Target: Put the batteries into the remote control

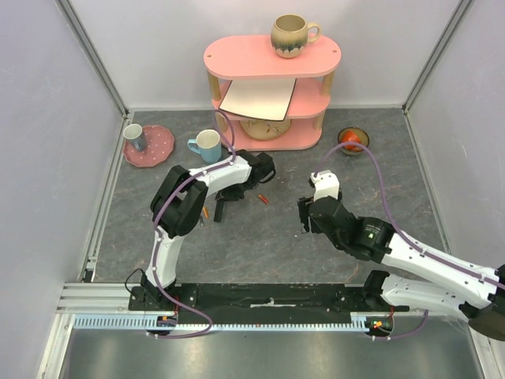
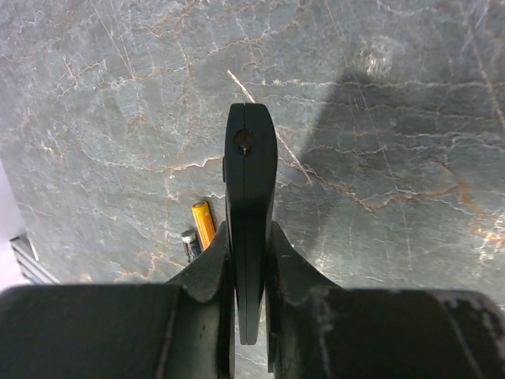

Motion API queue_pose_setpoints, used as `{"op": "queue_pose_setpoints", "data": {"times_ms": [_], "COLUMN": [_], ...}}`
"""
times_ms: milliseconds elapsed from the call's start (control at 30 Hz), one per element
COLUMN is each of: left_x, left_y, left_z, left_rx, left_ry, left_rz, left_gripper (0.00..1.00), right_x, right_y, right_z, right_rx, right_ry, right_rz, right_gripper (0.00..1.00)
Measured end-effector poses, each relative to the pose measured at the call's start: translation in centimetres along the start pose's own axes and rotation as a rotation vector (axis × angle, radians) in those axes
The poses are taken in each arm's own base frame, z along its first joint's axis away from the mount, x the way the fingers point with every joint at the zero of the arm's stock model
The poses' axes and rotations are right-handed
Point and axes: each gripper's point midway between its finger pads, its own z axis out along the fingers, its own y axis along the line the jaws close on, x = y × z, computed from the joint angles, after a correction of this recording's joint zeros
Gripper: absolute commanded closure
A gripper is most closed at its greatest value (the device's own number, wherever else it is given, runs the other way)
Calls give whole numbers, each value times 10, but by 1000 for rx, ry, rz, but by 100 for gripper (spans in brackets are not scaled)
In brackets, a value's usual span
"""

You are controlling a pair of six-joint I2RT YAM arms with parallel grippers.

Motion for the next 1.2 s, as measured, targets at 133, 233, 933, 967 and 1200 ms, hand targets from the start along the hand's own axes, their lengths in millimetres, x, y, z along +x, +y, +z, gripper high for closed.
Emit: {"op": "queue_pose_setpoints", "data": {"times_ms": [133,233,933,967,1200], "left_x": [4,4,-1,-6,-8], "left_y": [-4,-8,-52,-46,37], "left_z": [3,3,-63,-78,-165], "left_rx": [12,40,497,534,832], "left_ry": [18,24,-90,-120,-427], "left_rz": [57,83,20,-2,-224], "left_gripper": [98,98,39,40,26], "right_x": [-7,-10,-5,-4,1], "right_y": [-4,-5,-12,-12,-13], "right_z": [-10,-14,-19,-19,-19], "right_rx": [-20,-32,-29,-28,-49], "right_ry": [-40,-59,-62,-61,-73], "right_rz": [30,44,44,44,55], "right_gripper": [25,25,23,24,22]}}
